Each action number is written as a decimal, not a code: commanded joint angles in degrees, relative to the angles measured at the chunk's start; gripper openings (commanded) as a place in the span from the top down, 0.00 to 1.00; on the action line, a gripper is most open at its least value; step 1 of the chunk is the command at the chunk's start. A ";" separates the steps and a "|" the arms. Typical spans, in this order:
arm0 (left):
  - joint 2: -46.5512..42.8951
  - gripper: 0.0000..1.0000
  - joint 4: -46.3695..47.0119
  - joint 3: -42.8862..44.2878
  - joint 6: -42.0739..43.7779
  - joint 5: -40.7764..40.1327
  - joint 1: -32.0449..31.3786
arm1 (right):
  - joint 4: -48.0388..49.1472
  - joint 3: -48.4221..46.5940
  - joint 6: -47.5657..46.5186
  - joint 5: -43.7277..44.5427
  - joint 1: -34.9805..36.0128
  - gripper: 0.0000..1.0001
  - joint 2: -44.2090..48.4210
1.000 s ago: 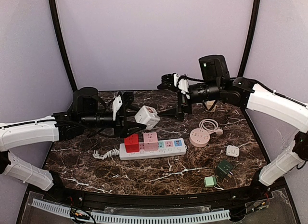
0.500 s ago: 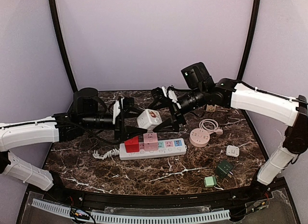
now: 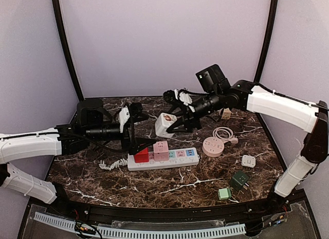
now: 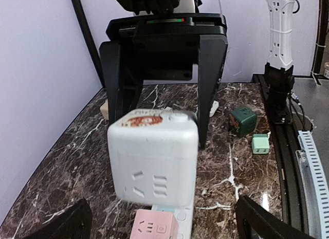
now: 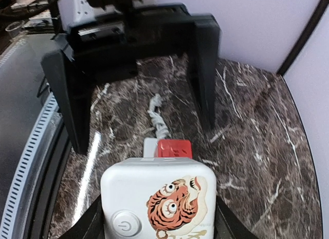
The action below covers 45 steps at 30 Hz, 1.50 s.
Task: Insert the plug
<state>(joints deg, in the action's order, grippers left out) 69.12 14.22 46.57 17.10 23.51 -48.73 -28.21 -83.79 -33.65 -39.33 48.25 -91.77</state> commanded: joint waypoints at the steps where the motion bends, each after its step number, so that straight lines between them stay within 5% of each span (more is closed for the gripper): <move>1: -4.24 0.01 0.77 -4.31 -2.90 -10.97 0.36 | -8.92 -2.87 0.71 14.05 -3.72 1.00 -1.93; 6: -6.17 0.01 0.79 -9.56 -4.00 -14.97 3.54 | -16.36 -3.42 -3.59 18.94 -4.10 1.00 -7.71; 16: -7.85 0.01 3.27 -14.22 -2.57 -15.79 6.29 | -15.40 -2.88 -4.10 17.48 -4.92 1.00 -15.08; 45: -7.73 0.02 4.79 -14.41 -1.25 -14.34 6.63 | -15.63 2.42 -7.98 18.31 -6.53 1.00 -24.81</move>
<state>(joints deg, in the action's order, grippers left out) 62.08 18.48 32.82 15.42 8.38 -42.48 -43.22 -86.13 -42.68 -24.84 41.80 -111.55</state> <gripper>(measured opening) 0.987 0.561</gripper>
